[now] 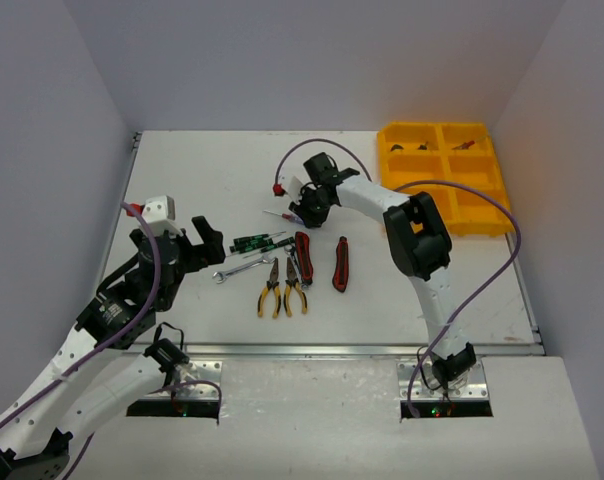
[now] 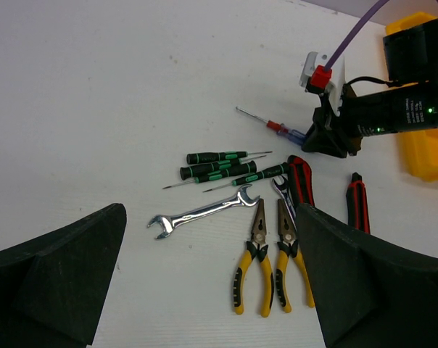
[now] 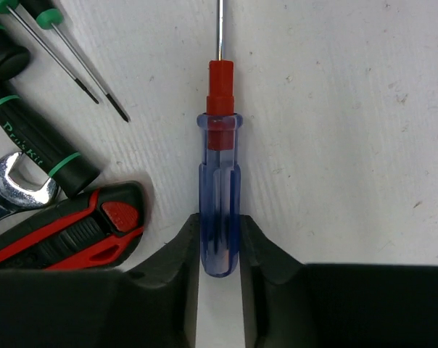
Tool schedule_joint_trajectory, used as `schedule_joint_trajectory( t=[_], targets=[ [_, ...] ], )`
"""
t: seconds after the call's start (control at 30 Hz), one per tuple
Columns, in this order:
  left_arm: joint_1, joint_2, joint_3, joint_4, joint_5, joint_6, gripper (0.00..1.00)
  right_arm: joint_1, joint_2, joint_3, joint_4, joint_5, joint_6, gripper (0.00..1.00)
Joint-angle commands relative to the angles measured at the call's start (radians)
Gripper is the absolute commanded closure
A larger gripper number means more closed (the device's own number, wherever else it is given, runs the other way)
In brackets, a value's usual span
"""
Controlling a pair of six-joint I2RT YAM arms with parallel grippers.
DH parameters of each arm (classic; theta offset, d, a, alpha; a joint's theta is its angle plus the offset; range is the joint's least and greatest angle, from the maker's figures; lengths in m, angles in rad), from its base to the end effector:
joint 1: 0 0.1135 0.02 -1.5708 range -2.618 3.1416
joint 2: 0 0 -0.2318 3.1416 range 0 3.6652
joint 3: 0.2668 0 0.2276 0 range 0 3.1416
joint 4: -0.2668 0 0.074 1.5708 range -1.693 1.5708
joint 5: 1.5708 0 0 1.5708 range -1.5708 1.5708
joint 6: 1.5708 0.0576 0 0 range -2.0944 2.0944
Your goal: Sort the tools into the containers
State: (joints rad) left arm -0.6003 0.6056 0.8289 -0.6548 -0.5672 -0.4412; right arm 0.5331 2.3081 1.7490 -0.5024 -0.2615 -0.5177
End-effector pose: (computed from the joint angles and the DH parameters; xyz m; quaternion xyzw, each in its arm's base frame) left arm 0.1343 -0.0544 0.3013 -0.0862 0.8179 -0.0532 0.5664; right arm 0.3860 0.2451 0.1063 -0.5097 0.8136 0.1281 0.2488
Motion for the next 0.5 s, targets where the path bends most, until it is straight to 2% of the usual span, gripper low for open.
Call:
schedule_joint_trajectory(
  t=[0.0, 0.1, 0.23, 0.33, 0.47],
  targets=[
    [0.011, -0.012, -0.002, 0.037, 0.0, 0.015, 0.0, 0.006, 0.01, -0.007, 0.066, 0.064, -0.01, 0.87],
    [0.011, -0.016, -0.002, 0.037, 0.002, 0.015, 0.0, 0.003, -0.02, -0.026, 0.122, 0.107, 0.017, 1.0],
    [0.011, -0.021, -0.001, 0.038, 0.003, 0.015, 0.0, -0.017, -0.086, -0.026, 0.171, 0.102, 0.138, 1.0],
    [0.013, -0.027, -0.002, 0.038, 0.004, 0.016, 0.0, -0.088, -0.15, -0.011, 0.224, 0.101, 0.363, 1.0],
    [0.01, -0.034, -0.002, 0.041, 0.005, 0.016, 0.0, -0.31, -0.239, -0.001, 0.252, 0.083, 0.832, 1.0]
  ],
)
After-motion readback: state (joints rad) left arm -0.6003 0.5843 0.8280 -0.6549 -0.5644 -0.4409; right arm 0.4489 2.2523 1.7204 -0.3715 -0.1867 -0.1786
